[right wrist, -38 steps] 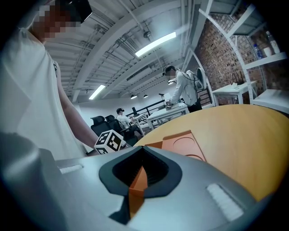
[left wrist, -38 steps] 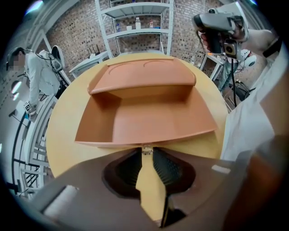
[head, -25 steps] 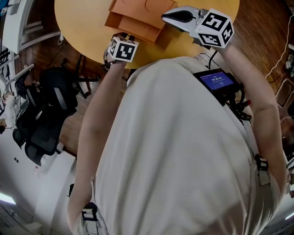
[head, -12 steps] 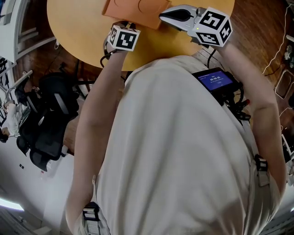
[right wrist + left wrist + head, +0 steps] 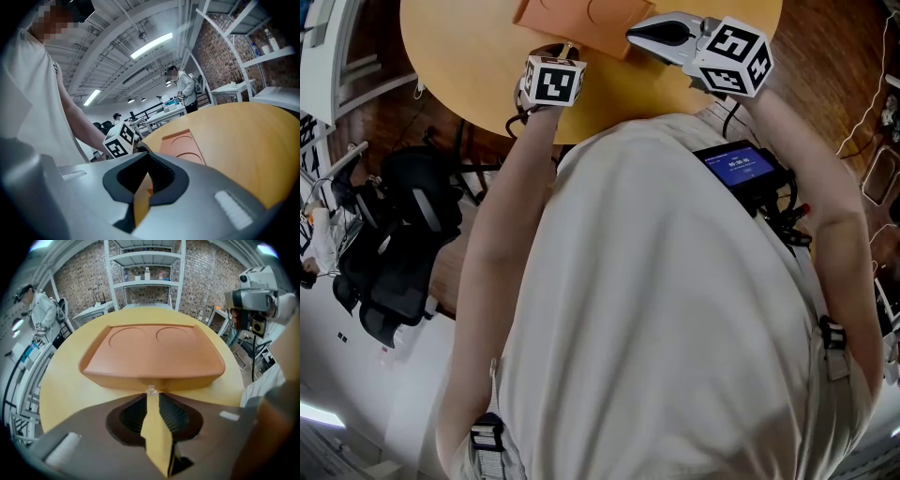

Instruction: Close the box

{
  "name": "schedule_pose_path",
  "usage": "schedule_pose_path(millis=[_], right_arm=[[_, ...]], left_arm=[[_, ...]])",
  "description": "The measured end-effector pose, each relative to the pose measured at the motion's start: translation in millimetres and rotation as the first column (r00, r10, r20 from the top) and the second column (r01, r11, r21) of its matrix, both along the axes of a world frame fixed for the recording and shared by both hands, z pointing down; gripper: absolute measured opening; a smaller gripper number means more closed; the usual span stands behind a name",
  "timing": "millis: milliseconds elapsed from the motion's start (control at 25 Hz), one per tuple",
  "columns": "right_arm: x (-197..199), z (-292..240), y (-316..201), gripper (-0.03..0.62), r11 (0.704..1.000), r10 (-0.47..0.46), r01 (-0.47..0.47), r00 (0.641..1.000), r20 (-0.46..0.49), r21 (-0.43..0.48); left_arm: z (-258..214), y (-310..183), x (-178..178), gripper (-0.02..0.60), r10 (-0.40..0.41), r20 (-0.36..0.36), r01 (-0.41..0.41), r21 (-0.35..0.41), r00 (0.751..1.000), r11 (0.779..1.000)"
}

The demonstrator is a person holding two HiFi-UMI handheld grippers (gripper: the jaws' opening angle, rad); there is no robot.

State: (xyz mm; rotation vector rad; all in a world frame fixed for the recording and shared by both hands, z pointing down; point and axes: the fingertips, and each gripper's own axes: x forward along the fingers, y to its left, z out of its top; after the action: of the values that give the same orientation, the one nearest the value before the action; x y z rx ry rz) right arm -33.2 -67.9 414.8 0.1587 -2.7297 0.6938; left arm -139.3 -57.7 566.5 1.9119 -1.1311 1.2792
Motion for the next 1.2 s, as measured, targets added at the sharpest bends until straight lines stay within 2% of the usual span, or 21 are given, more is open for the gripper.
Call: schedule_pose_path(millis=[120,200,240,280,400,560,680,840,1200], right_arm=[[-4.0,-0.4,4.1,0.002,1.0,-0.018,0.018,1.0,0.0,0.005],[-7.1,-1.9,5.9,0.002,0.999,-0.035,0.035,0.999,0.004,0.013],[-8.6,-3.1,6.5,0.002,0.999,-0.043,0.043,0.999,0.007,0.018],[-10.0,-4.6,6.9,0.002,0.998,-0.051,0.05,0.999,0.011,0.024],[-12.9,-10.2,8.9,0.002,0.997,-0.066,0.065,0.997,0.028,0.04],[-16.1,-20.2,13.6,0.002,0.994,-0.091,0.087,0.994,0.068,0.065],[-17.3,-24.4,15.8,0.002,0.991,-0.111,0.105,0.991,0.075,0.086],[-20.0,-28.2,17.2,0.002,0.987,-0.13,0.122,0.989,0.072,0.107],[-21.7,-32.0,18.1,0.0,0.983,-0.143,0.133,0.988,0.066,0.129]], left_arm=[[-14.2,10.8,-0.2,0.078,-0.066,-0.06,0.067,0.022,0.996,0.998],[-32.2,13.3,2.9,0.066,-0.105,-0.133,0.116,0.079,0.985,0.99],[-43.4,13.4,5.5,0.039,-0.113,-0.177,0.135,0.119,0.978,0.984],[-55.5,13.5,8.6,0.002,-0.111,-0.222,0.149,0.162,0.969,0.976],[-93.4,15.3,18.0,0.001,-0.064,-0.342,0.169,0.286,0.937,0.943],[-131.0,18.5,23.8,0.001,0.01,-0.434,0.181,0.395,0.901,0.901],[-145.3,18.6,23.5,0.001,0.024,-0.471,0.207,0.433,0.882,0.877],[-156.5,16.8,21.9,0.002,0.033,-0.49,0.228,0.463,0.871,0.857],[-156.7,18.0,21.4,0.001,0.035,-0.494,0.23,0.465,0.869,0.855]])
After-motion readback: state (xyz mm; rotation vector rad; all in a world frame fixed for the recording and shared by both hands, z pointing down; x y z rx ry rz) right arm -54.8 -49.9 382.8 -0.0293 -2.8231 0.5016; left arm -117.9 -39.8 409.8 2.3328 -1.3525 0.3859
